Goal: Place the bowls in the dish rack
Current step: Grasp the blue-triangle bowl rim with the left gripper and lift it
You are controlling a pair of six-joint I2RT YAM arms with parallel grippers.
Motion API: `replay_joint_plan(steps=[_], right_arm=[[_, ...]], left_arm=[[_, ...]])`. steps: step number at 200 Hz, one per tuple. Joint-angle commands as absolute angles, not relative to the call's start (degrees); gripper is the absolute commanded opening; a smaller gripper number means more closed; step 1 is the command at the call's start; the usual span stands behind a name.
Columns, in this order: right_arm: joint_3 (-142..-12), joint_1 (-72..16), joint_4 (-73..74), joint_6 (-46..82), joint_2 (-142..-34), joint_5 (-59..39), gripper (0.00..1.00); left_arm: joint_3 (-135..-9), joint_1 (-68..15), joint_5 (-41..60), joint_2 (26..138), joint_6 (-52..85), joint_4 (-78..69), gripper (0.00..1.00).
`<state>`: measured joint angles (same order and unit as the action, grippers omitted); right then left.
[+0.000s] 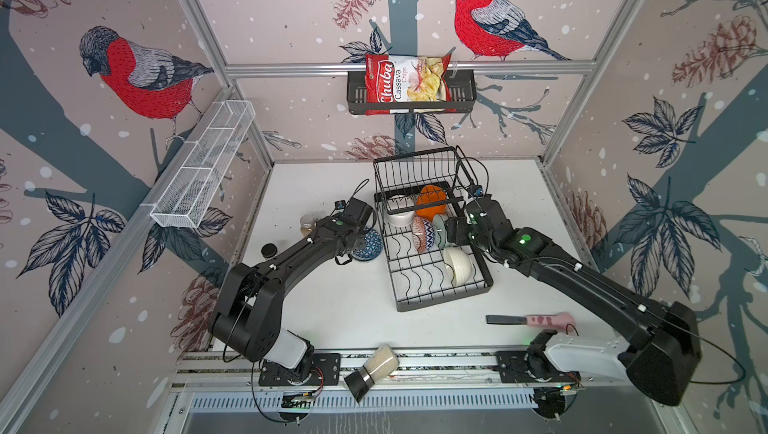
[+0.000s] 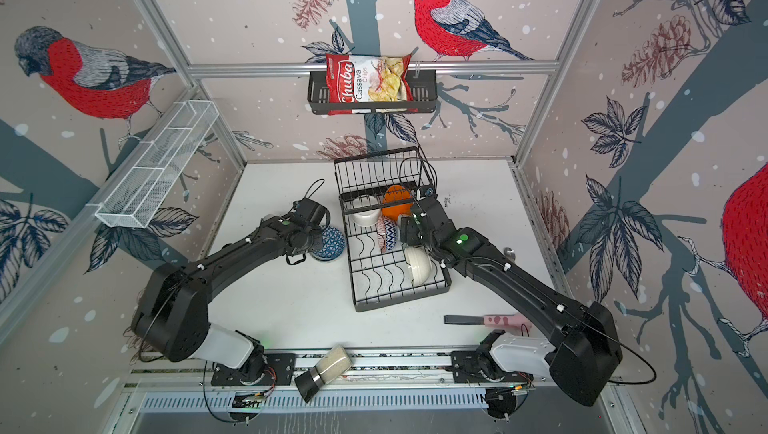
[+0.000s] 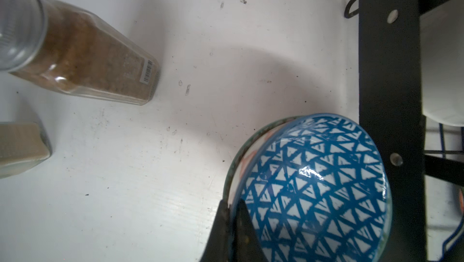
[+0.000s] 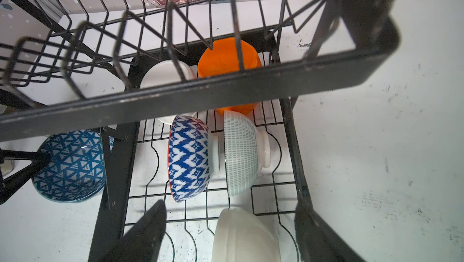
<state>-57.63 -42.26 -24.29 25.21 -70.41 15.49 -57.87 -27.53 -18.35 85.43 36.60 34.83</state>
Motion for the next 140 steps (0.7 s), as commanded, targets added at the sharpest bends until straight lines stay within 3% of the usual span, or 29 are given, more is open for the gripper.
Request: replay_joint_plan(steps=[1, 140], right_arm=[[-57.9, -42.4, -23.7, 24.5, -70.4, 15.3, 0.8], [-59.3, -43.7, -22.7, 24.1, -71.5, 10.1, 0.78]], left_arm=[[-58.0, -27.3, -19.6, 83.7, 36.5, 35.2, 0.0], [-53.7, -27.3, -11.1, 69.2, 32.2, 32.3, 0.0]])
